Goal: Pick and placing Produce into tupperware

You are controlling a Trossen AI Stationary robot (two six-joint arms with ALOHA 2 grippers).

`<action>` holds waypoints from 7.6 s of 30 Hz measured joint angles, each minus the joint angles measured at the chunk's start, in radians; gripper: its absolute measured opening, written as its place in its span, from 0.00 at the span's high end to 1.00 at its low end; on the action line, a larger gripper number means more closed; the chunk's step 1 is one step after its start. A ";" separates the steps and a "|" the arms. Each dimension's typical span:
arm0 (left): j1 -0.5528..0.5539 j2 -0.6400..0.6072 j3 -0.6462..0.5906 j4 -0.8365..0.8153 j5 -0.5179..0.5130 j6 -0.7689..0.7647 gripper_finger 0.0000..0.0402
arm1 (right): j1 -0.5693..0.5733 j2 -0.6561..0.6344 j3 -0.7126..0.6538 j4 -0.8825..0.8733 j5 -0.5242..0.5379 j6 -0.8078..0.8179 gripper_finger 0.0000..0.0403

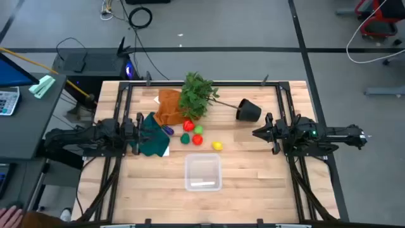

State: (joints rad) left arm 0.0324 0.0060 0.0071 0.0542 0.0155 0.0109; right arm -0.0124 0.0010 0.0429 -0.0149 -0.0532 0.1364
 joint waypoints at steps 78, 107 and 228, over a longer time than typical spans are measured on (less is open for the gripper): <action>0.000 0.000 0.000 0.000 0.000 0.000 0.80 | 0.000 0.000 0.000 0.000 0.000 0.000 0.97; 0.000 0.000 0.000 0.000 0.000 0.000 0.78 | 0.000 0.000 0.000 0.000 0.000 0.000 0.97; -0.001 0.662 0.721 -0.438 -0.157 -0.026 0.79 | -0.032 0.939 0.653 -0.078 -0.004 -0.084 0.99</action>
State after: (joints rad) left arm 0.0319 0.6677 0.7280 -0.3838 -0.1417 -0.0155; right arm -0.0441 0.9404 0.6957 -0.0930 -0.0570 0.0526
